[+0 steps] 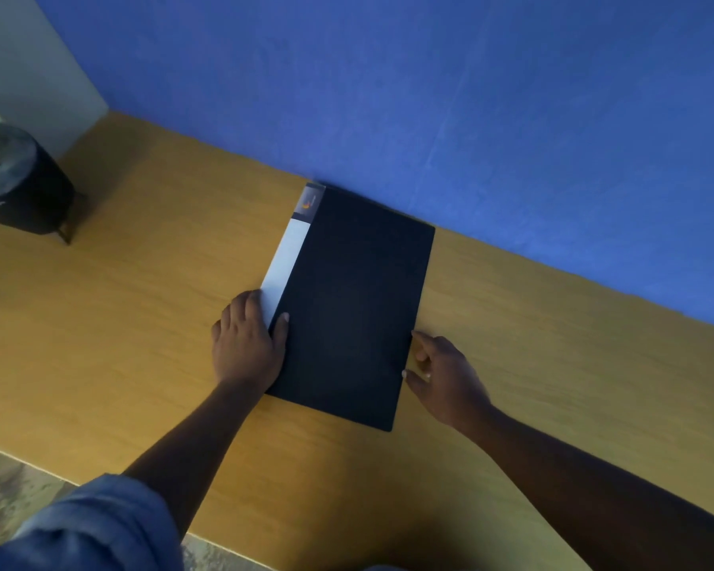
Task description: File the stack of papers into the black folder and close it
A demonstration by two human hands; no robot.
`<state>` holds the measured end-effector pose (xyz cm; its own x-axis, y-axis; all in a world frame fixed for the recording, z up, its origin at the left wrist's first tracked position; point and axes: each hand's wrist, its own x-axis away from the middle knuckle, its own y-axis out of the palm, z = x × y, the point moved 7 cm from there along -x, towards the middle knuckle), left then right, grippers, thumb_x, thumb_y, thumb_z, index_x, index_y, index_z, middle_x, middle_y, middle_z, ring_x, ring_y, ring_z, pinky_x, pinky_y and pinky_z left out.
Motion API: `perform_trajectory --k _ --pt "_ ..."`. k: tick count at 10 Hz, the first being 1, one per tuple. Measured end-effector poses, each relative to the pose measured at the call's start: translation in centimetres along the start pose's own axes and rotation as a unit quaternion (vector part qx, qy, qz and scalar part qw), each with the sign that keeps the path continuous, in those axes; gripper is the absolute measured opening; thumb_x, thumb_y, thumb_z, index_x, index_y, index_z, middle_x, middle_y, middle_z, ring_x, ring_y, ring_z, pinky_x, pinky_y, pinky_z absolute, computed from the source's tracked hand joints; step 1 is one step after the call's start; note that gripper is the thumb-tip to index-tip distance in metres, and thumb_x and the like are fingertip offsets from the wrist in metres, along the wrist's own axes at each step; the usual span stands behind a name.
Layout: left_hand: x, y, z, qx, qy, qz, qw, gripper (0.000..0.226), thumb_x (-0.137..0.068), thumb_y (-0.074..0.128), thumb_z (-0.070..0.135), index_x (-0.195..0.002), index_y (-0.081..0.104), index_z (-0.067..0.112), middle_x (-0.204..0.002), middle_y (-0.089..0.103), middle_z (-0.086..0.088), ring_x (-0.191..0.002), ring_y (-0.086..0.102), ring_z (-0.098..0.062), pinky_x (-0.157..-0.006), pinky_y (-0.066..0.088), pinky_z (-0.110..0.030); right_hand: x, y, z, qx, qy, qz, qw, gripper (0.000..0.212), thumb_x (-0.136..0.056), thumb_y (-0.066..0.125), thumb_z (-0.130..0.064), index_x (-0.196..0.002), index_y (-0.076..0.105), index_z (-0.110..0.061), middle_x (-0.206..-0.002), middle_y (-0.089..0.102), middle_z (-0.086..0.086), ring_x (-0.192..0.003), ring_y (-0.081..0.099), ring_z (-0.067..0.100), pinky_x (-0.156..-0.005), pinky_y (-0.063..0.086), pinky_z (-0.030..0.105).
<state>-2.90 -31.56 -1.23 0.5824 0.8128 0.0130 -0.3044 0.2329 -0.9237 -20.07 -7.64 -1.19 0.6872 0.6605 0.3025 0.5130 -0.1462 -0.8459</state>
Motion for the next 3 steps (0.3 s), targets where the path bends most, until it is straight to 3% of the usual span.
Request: perform_trajectory --k 1,2,3 --pt "0.3 -0.7 1.5 -0.007 0.028 -0.008 1.000 0.049 -0.100 0.052 0.030 -0.141 0.046 0.006 -0.144 0.050 -0.015 -0.134 0.046 -0.033 -0.107 0.039 -0.050 1.4 -1.5 -0.1 0.054 -0.028 0.052 0.997 0.045 -0.090 0.061 -0.028 -0.134 0.055 -0.021 -0.121 0.061 0.000 -0.100 0.062 0.017 -0.076 0.057 0.031" --pt "1.6 -1.1 4.2 0.006 0.082 0.001 0.997 0.042 -0.099 0.052 0.020 -0.138 0.050 0.007 -0.143 0.052 -0.013 -0.135 0.047 -0.032 -0.108 0.038 -0.049 3.2 -2.1 1.4 0.059 -0.011 0.076 0.995 0.042 -0.091 0.060 -0.030 -0.132 0.057 -0.021 -0.123 0.061 -0.001 -0.105 0.061 0.016 -0.080 0.057 0.032" --pt "3.6 -0.2 7.6 0.006 0.139 -0.034 0.990 0.045 -0.101 0.049 0.024 -0.143 0.046 0.011 -0.149 0.047 -0.009 -0.143 0.039 -0.028 -0.114 0.033 -0.045 5.0 -3.3 3.3 0.077 0.016 0.103 0.992 0.042 -0.091 0.060 -0.031 -0.132 0.058 -0.023 -0.125 0.061 -0.002 -0.107 0.061 0.017 -0.083 0.057 0.031"
